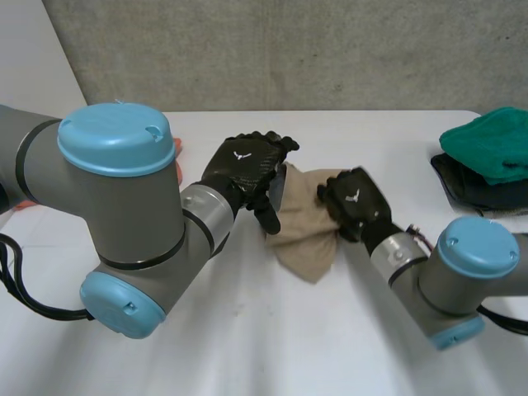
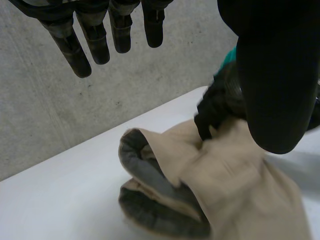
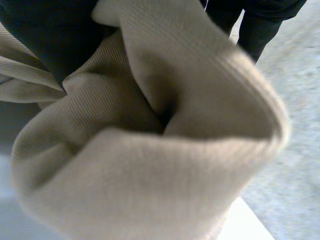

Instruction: Fold the laundry.

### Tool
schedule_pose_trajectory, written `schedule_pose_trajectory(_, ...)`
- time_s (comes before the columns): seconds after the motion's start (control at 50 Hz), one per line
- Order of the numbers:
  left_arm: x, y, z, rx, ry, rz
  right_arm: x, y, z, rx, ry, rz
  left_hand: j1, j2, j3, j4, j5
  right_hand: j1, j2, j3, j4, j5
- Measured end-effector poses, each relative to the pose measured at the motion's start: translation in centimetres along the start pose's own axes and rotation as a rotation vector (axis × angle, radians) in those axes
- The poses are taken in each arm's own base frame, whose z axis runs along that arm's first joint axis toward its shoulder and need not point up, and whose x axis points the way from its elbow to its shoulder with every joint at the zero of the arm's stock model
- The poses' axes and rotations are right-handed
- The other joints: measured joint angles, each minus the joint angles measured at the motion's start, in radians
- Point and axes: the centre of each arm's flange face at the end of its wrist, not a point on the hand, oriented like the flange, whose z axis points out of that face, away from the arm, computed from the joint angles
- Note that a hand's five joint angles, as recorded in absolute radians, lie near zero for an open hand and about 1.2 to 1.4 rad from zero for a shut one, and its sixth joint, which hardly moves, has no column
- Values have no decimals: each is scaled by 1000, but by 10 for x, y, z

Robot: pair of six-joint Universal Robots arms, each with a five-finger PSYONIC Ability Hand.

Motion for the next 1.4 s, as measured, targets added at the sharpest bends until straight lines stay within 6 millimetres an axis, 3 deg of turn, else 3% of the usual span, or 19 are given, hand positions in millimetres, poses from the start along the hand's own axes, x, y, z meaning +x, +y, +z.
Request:
schedule_pose_trajectory(0.12,-1,-7,-2,18,-2,-1,34,-26,20,78,98,0,0,0,0,0,0,0,0,14,13,24)
schedule_pose_trajectory(0.24,-1,-16,-5,48,0,-1,99,-62,36,172,205,24,0,0,0,0,0,0,6,15,15,24)
schedule_pose_trajectory(0.26,-1,-16,-5,48,0,-1,99,-62,36,172,205,24,0,0,0,0,0,0,6,15,15,24)
schedule_pose_trajectory(0.28,0,-19,-7,56,2,0,124,-72,39,200,233,39,0,0,0,0,0,0,6,15,17,28)
schedule_pose_trajectory(0.3,0,-20,-7,60,3,0,138,-76,40,215,243,47,0,0,0,0,0,0,6,18,19,34)
schedule_pose_trajectory(0.32,0,-20,-7,60,3,0,138,-76,40,215,243,47,0,0,0,0,0,0,6,18,19,34)
schedule_pose_trajectory(0.38,3,-24,-10,71,12,1,191,-85,41,270,262,75,0,0,0,0,0,0,6,20,22,44)
schedule_pose_trajectory(0.44,4,-25,-12,75,17,1,232,-80,38,295,268,88,0,0,0,0,0,0,6,20,22,44)
schedule_pose_trajectory(0.54,6,-26,-14,77,24,2,302,-49,24,305,284,108,0,0,0,0,0,0,6,20,22,44)
schedule_pose_trajectory(0.56,6,-26,-14,77,24,2,302,-49,24,305,284,108,0,0,0,0,0,0,6,20,22,44)
schedule_pose_trajectory(0.6,8,-26,-14,78,28,2,334,-24,13,297,296,116,0,0,0,0,0,0,6,20,22,44)
schedule_pose_trajectory(0.66,9,-26,-14,79,31,3,349,-5,6,290,299,117,0,0,0,0,0,0,6,20,23,44)
schedule_pose_trajectory(0.68,10,-25,-15,80,34,3,361,21,0,276,296,119,0,0,0,0,0,0,8,20,24,44)
schedule_pose_trajectory(0.84,14,-22,-16,73,43,5,375,119,-28,203,314,140,0,0,0,0,0,0,11,25,25,45)
schedule_pose_trajectory(0.92,14,-20,-16,69,44,5,372,152,-39,172,329,156,0,0,0,0,0,0,11,25,26,73)
schedule_pose_trajectory(1.02,14,-19,-16,70,44,5,363,169,-43,152,320,172,0,0,0,0,0,0,11,25,27,102)
schedule_pose_trajectory(1.08,14,-19,-15,71,44,5,360,170,-43,148,312,177,0,0,0,0,0,1,-7,0,-7,87)
schedule_pose_trajectory(1.2,17,-20,-17,77,54,7,366,150,-46,142,365,191,0,0,0,0,0,-679,-837,-826,-835,-703)
schedule_pose_trajectory(1.4,34,-33,-27,129,159,14,382,97,-70,56,505,219,0,0,0,0,0,-731,-921,-929,-960,-830)
